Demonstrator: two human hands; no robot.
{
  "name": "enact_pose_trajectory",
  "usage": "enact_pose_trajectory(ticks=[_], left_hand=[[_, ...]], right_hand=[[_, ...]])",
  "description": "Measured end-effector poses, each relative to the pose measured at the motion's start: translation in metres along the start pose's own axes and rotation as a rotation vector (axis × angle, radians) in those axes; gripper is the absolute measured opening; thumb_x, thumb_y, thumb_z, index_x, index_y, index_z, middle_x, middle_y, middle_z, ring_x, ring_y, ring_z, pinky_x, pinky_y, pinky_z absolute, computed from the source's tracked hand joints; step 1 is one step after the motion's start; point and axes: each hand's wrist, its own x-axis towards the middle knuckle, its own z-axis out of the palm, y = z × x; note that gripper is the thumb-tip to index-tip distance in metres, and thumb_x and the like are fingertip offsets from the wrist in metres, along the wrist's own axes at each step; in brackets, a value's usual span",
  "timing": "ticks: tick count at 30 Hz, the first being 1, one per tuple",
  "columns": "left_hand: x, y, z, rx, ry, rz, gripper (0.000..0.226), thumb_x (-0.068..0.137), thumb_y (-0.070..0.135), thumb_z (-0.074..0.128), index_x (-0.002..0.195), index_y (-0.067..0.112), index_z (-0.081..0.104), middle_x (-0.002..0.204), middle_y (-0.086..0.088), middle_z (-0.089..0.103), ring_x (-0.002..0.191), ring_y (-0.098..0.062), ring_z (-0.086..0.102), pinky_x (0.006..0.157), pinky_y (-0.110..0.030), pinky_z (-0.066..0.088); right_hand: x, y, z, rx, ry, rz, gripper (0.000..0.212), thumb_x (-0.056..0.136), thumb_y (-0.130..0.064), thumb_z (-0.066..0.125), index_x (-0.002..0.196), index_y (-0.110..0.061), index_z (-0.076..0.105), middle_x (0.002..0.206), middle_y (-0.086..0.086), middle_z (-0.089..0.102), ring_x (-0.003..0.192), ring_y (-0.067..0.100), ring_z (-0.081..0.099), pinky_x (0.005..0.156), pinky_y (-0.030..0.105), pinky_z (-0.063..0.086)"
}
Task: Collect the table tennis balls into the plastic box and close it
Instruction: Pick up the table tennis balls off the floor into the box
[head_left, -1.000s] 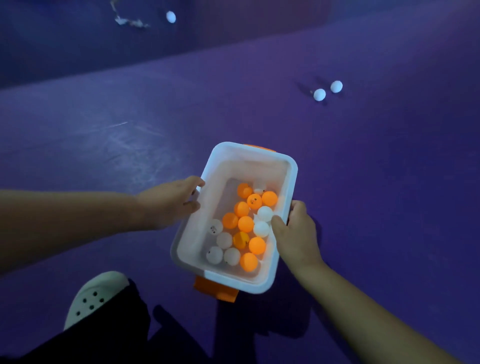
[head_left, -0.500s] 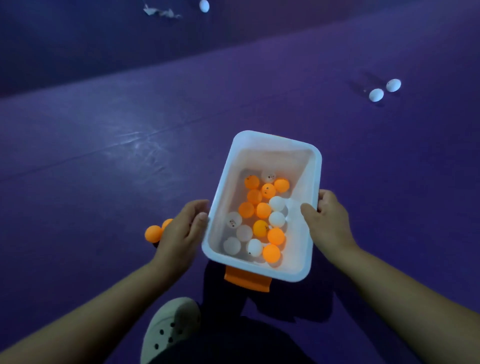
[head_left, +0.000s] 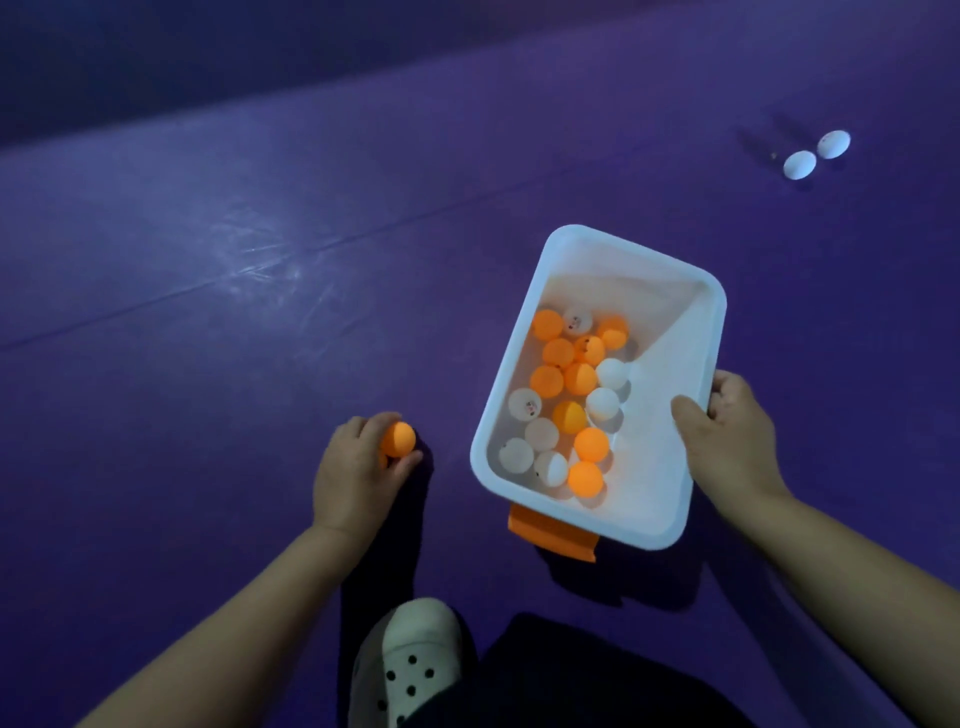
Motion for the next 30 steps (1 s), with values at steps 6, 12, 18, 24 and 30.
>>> enact_pose_trajectory(ticks=[6, 12, 18, 24, 30], left_hand=[[0.017, 0.093, -0.036, -0.667, 0.179, -0.015, 0.029, 0.080, 0.021, 0.073, 0.093, 0.032, 0.051, 0.088, 0.014, 0.057, 0.079, 0.007, 0.054, 0.067, -0.006, 0.041], [0.028, 0.163, -0.050, -0.776, -0.088, 0.200, 0.031, 0.075, 0.038, 0.071, 0.096, 0.043, 0.049, 0.095, 0.021, 0.059, 0.089, 0.004, 0.057, 0.070, -0.011, 0.047], [0.040, 0.167, -0.036, -0.887, -0.100, 0.146, 0.017, 0.086, 0.032, 0.055, 0.102, 0.030, 0.060, 0.101, 0.015, 0.065, 0.094, 0.000, 0.059, 0.075, -0.015, 0.046], [0.063, 0.141, -0.024, -0.454, -0.082, 0.024, 0.025, 0.081, 0.025, 0.062, 0.105, 0.020, 0.057, 0.099, 0.008, 0.054, 0.093, -0.015, 0.052, 0.073, -0.031, 0.045], [0.071, 0.140, -0.024, -0.567, -0.274, -0.105, 0.014, 0.083, 0.023, 0.061, 0.089, 0.019, 0.050, 0.080, 0.003, 0.062, 0.068, -0.013, 0.058, 0.050, -0.027, 0.040]], right_hand=[[0.002, 0.002, 0.004, -0.032, 0.008, -0.001, 0.017, 0.091, -0.017, 0.051, 0.106, -0.019, 0.044, 0.088, -0.010, 0.056, 0.077, 0.006, 0.057, 0.055, 0.023, 0.043], [0.004, 0.002, 0.005, -0.101, 0.030, -0.005, 0.015, 0.091, -0.016, 0.050, 0.105, -0.017, 0.044, 0.085, -0.010, 0.054, 0.074, 0.004, 0.054, 0.052, 0.022, 0.039], [0.005, 0.003, 0.006, -0.165, 0.026, 0.009, 0.015, 0.091, -0.020, 0.049, 0.104, -0.019, 0.042, 0.088, -0.008, 0.055, 0.076, 0.006, 0.056, 0.052, 0.020, 0.039], [0.011, -0.002, 0.005, -0.295, -0.050, 0.102, 0.022, 0.091, -0.030, 0.051, 0.107, -0.015, 0.045, 0.095, -0.001, 0.059, 0.084, 0.016, 0.062, 0.061, 0.032, 0.052], [0.031, -0.028, 0.004, -0.544, -0.124, 0.231, 0.030, 0.087, -0.025, 0.057, 0.111, -0.008, 0.047, 0.100, 0.007, 0.058, 0.086, 0.025, 0.058, 0.067, 0.032, 0.045]])
